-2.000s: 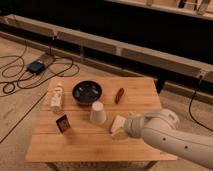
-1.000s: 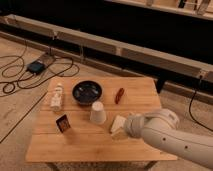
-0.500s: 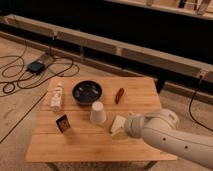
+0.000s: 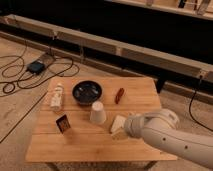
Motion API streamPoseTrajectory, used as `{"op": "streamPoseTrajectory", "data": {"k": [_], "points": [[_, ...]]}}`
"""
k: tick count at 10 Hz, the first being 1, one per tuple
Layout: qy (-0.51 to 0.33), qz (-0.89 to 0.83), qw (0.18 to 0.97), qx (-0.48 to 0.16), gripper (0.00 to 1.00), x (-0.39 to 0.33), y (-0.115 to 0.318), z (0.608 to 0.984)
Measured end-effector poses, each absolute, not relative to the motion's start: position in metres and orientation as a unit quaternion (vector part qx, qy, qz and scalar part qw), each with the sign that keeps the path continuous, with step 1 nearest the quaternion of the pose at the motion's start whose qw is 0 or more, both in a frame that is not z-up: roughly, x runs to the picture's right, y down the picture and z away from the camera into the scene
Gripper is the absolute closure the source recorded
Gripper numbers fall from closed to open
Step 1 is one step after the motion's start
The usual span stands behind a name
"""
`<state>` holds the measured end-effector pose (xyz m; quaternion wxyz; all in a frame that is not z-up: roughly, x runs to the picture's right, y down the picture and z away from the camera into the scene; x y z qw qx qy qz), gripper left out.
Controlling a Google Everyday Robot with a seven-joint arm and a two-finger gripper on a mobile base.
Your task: Place the ceramic cup over the eraser
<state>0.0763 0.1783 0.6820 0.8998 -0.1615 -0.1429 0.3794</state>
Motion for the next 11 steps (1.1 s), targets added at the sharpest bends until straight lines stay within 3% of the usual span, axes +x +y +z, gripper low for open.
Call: {"op": "streamPoseTrajectory", "data": {"k": [3, 11], "points": [[-0.139, 0.37, 0.903, -0.166, 0.2, 0.074, 0.177, 0.687], [-0.117, 0.245, 0.941, -0.202, 0.2, 0.037, 0.123, 0.767]]}}
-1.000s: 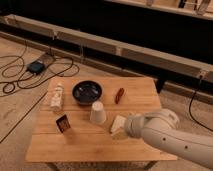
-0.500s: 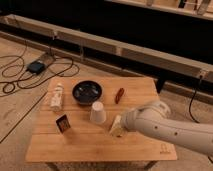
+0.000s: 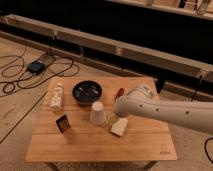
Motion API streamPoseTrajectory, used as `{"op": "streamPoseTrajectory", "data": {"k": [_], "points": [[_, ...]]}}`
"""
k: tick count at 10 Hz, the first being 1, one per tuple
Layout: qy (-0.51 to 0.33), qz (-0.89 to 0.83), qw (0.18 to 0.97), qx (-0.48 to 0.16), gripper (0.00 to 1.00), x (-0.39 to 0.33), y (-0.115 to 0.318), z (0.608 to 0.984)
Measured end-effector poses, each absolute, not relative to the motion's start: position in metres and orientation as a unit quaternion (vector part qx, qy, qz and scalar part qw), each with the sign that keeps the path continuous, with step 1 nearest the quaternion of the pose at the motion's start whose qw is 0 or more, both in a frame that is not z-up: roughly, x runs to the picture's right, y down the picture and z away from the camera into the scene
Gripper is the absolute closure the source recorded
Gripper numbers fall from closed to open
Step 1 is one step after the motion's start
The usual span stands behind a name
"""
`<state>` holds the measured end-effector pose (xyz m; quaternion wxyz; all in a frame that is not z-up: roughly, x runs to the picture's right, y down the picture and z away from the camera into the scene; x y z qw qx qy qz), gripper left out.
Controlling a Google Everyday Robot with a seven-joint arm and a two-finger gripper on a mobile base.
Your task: Place the ceramic cup over the eraser
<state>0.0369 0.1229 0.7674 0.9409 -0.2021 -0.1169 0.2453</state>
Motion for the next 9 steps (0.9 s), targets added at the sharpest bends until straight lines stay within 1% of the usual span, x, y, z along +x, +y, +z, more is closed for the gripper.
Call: {"op": "streamPoseTrajectory", "data": {"k": [5, 9], "points": [[-0.103, 0.199, 0.95, -0.219, 0.2, 0.026, 0.106, 0.811], [-0.107, 0.175, 0.952, -0.228, 0.2, 0.006, 0.096, 0.819]]}}
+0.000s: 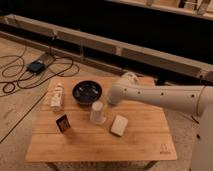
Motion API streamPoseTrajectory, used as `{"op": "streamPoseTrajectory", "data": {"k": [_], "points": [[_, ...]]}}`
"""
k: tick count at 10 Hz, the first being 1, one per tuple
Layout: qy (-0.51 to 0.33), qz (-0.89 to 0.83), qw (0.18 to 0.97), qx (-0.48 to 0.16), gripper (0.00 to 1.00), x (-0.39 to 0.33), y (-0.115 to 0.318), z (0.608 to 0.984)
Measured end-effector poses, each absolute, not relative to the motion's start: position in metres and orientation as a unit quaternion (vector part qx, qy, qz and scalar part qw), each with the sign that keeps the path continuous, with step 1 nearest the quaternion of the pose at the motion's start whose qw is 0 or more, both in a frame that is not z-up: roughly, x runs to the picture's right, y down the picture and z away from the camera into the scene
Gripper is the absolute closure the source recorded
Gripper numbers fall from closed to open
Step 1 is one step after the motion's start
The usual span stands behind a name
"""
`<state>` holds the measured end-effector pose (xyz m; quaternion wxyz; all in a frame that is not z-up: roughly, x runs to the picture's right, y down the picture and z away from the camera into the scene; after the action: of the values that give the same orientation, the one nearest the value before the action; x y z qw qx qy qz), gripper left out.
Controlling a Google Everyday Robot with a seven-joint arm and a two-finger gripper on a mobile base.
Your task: Place the ceramic cup over the eraser
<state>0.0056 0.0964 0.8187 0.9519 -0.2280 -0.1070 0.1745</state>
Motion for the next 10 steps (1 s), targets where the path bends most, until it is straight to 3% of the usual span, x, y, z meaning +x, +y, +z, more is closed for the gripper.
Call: {"op": "streamPoseTrajectory", "data": {"k": [10], "points": [[-0.132, 0.139, 0.942, -0.277, 0.2, -0.037, 0.115, 0.811]]}}
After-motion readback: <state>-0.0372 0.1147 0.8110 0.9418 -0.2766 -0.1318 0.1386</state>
